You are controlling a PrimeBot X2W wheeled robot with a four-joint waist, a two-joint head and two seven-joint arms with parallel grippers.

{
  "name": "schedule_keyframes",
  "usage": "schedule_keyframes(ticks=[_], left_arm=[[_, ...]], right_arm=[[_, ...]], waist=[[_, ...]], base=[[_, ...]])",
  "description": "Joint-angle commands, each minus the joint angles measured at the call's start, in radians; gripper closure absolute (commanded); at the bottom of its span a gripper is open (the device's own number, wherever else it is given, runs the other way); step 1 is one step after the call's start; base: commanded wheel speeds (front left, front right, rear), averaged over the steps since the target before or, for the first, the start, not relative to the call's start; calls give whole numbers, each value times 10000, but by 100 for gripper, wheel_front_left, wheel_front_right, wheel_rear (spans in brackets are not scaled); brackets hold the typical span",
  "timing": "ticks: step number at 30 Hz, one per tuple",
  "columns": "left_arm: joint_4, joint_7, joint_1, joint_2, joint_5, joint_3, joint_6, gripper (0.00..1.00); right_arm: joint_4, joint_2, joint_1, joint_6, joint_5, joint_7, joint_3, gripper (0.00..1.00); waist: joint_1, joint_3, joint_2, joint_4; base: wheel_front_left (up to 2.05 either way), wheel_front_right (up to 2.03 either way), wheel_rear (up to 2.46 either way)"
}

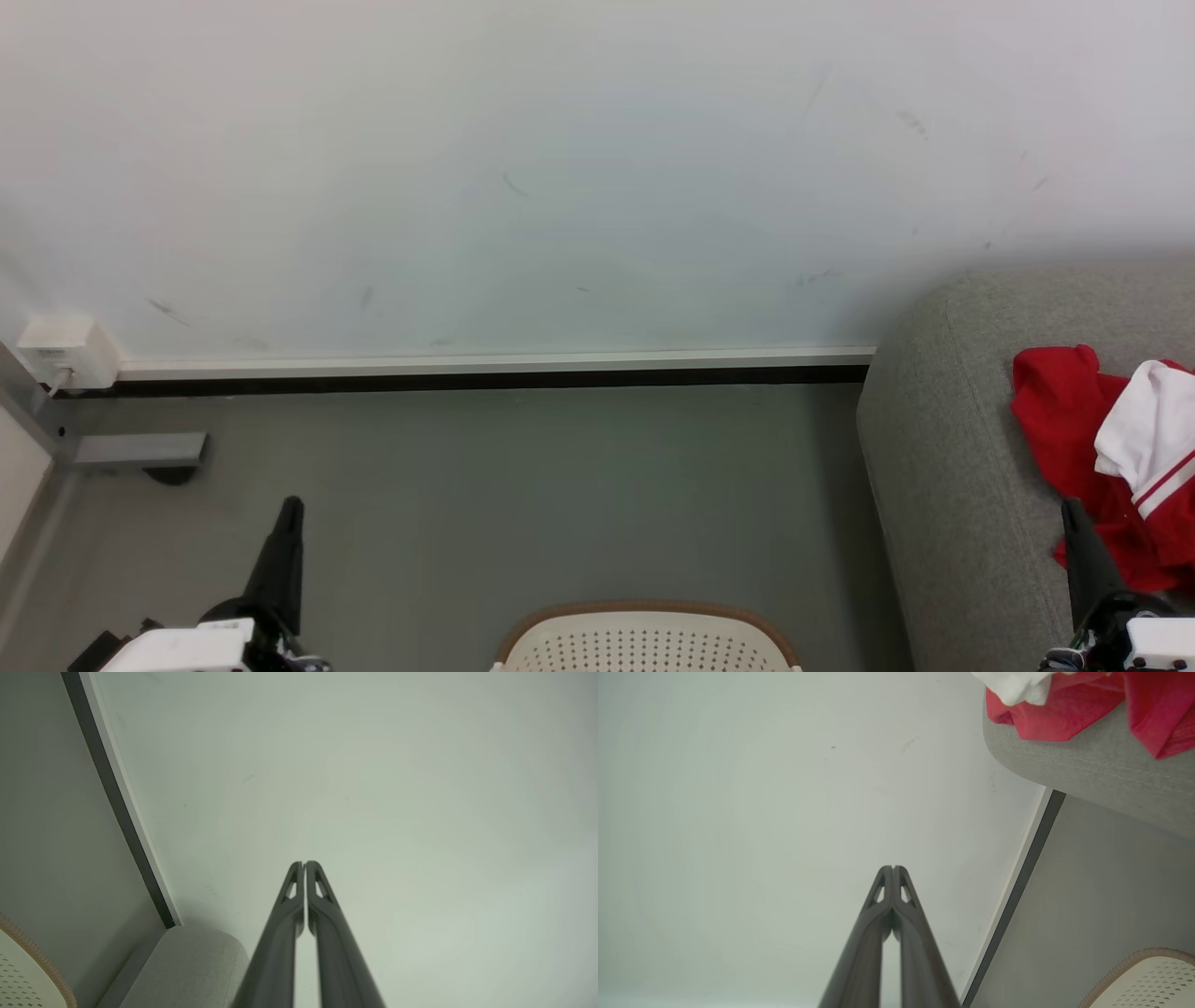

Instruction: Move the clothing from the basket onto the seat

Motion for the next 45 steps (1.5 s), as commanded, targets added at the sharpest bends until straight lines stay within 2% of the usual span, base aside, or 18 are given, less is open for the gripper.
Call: schedule_keyframes(ticks=[1,45], left_arm=[[-6,41,-77,67,-140,0,-49,100],[-9,39,-77,67,-142,4,-49,100]], right_arm=[[-52,2,-117,-21,7,38,-44,100],[-52,2,-116,-21,5,40,-45,100]], waist=[[0,0,0,0],[0,0,0,0]], base=[[0,0,0],[0,0,0]])
